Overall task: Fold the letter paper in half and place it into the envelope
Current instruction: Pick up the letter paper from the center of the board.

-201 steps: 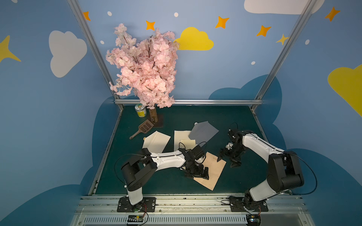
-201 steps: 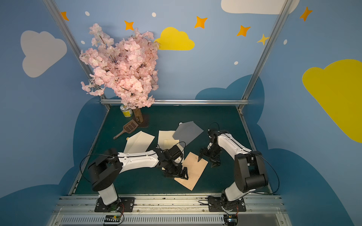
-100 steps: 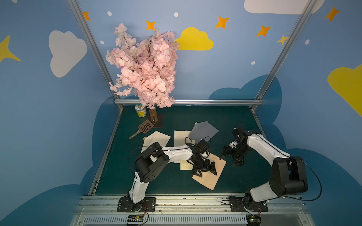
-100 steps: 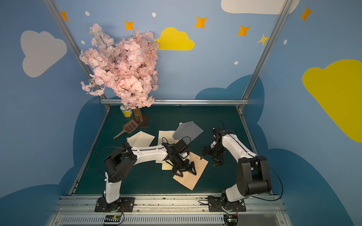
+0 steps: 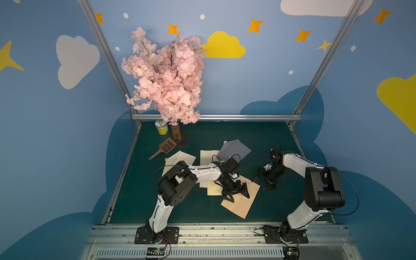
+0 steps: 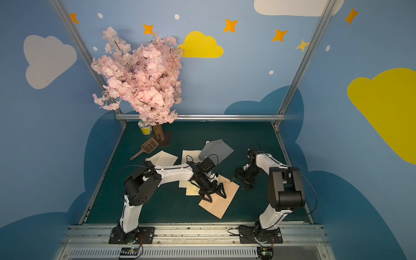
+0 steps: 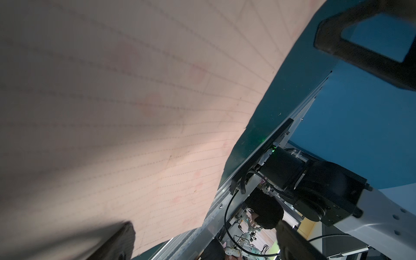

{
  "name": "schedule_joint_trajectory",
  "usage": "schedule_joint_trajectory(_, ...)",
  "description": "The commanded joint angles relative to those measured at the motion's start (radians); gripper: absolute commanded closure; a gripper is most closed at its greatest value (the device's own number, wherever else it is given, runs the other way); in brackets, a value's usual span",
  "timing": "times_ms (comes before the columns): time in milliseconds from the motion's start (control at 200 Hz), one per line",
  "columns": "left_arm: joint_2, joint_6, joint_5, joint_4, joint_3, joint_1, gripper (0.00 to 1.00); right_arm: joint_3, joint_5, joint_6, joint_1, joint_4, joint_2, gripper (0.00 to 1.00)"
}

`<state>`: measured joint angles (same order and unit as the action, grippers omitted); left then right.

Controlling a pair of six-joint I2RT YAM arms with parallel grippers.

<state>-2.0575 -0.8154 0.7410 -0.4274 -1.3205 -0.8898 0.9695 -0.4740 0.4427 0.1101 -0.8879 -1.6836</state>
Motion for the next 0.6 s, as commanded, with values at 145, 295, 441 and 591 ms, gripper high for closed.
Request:
schedule_joint_trajectory(145,-0.040,0.075,-0.211,0.051,0.055,0.041,0.02,-0.071,-0.105,0.021,-0.004,0.128,-0.027,0.37)
schedule_joint_trajectory(295,-0.044,0.077,-0.210,0.052,0.053,0.042,0.03,-0.109,-0.126,0.024,-0.009,0.166,-0.007,0.48)
schedule_joint_trajectory(441,-0.049,0.075,-0.210,0.056,0.052,0.042,0.03,-0.134,-0.138,0.023,-0.012,0.183,0.006,0.55)
schedule_joint_trajectory(591,-0.051,0.078,-0.209,0.055,0.053,0.042,0.03,-0.163,-0.163,0.028,-0.016,0.224,0.038,0.74)
